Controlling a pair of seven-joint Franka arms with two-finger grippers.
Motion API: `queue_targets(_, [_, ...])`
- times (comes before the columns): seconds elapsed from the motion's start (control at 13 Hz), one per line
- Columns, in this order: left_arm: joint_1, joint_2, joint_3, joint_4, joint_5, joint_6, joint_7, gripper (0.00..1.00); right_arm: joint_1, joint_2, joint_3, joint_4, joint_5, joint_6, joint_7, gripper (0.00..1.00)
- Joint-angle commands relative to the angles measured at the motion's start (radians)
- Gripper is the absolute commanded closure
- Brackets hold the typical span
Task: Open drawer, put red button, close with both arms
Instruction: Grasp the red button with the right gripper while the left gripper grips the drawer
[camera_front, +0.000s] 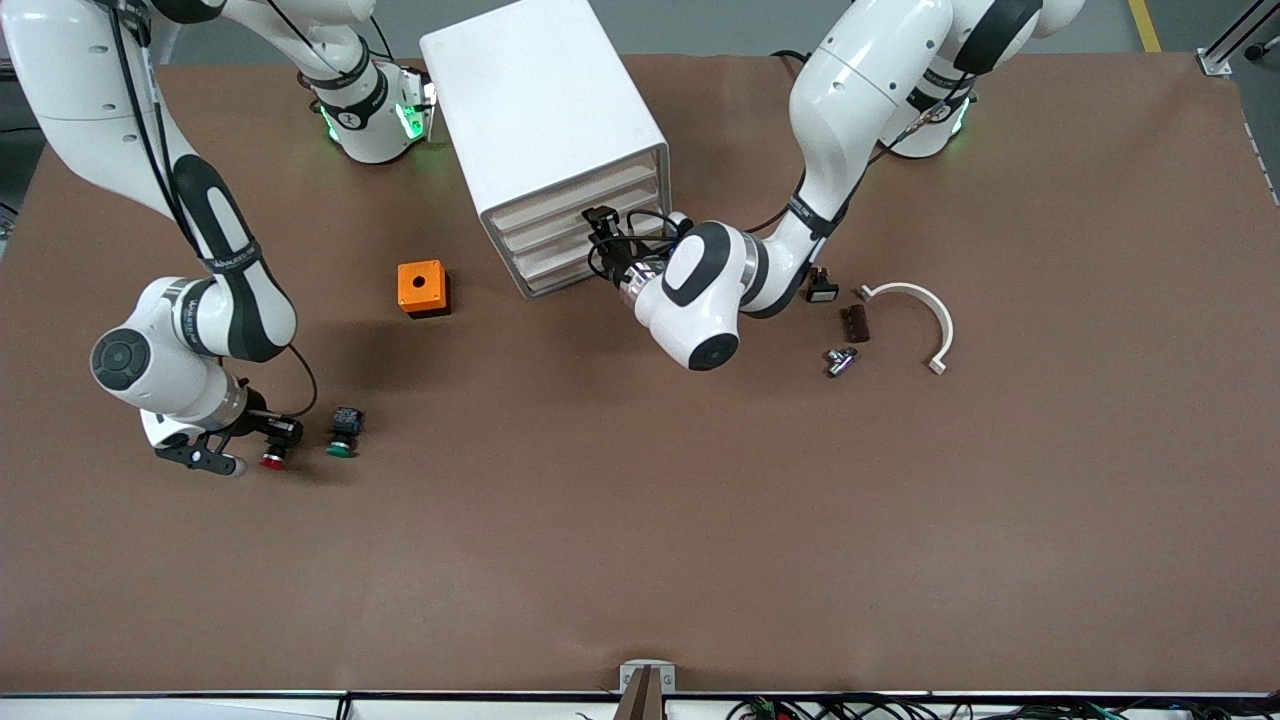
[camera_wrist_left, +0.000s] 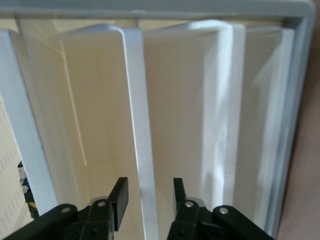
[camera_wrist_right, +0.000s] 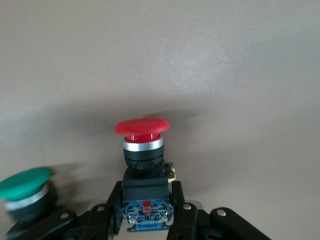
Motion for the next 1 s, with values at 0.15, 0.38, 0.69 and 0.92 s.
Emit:
queue_targets(0.15, [-0.014, 0.023, -0.004, 0.020, -0.034, -0.013, -0.016, 0.80, 0.101, -0.219, 0.006, 0.084, 0.010, -0.393, 0.263, 1.00])
queue_targets(0.38, [-0.011, 0.023, -0.003, 0.022, -0.026, -0.015, -0.004, 1.00, 0.216, -0.332, 0.006, 0.084, 0.070, -0.527, 0.479, 1.00])
queue_targets(0.69, [0.058, 0.023, 0.022, 0.046, -0.016, -0.015, 0.060, 1.00, 0.400, -0.395, 0.008, 0.084, 0.082, -0.570, 0.804, 1.00])
queue_targets(0.92, [0.121, 0.022, 0.052, 0.089, -0.005, -0.013, 0.166, 1.00, 0.520, -0.408, 0.008, 0.087, 0.101, -0.566, 1.018, 1.00])
